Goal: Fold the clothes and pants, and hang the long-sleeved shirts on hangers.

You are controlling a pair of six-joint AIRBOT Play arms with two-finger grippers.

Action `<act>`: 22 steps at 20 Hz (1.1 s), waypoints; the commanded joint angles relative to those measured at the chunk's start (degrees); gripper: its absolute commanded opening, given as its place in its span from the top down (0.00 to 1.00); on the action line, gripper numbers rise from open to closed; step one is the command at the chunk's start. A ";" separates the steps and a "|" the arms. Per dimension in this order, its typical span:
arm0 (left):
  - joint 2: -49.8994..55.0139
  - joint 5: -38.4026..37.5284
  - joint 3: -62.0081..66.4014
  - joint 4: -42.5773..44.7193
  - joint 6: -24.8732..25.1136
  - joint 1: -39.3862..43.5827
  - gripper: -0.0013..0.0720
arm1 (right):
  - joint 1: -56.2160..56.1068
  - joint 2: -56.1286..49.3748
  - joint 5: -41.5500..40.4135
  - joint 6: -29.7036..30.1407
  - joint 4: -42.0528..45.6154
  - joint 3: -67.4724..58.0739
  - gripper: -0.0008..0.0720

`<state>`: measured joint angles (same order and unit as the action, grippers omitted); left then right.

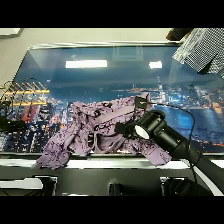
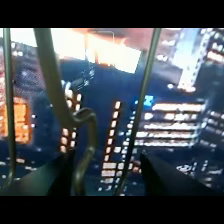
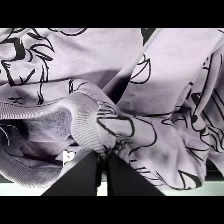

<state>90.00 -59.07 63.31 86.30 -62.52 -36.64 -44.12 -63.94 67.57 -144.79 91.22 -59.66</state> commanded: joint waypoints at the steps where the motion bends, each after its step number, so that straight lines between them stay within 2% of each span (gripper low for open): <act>1: 1.18 0.31 -0.13 -0.28 0.33 0.09 0.58 | -0.07 -0.04 0.00 -0.15 -0.09 0.02 0.94; 5: 0.90 0.11 0.15 -0.35 1.27 0.09 0.94 | -0.07 -0.04 0.00 -0.17 -0.09 0.02 0.94; 12: -0.87 -6.34 10.29 -1.33 0.94 4.63 0.95 | -0.07 -0.04 0.02 -0.37 1.49 0.02 0.94; 18: -8.94 -6.12 17.44 -1.40 -5.14 10.64 0.95 | -0.07 -0.04 1.14 1.88 6.47 0.02 0.94; 22: -18.40 -3.56 17.53 -1.20 -6.47 14.60 0.95 | -0.07 -0.04 1.40 1.86 10.86 0.02 0.94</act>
<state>77.36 -64.27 80.03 84.97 -67.37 -24.82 -44.12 -63.94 68.58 -143.22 98.65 -59.66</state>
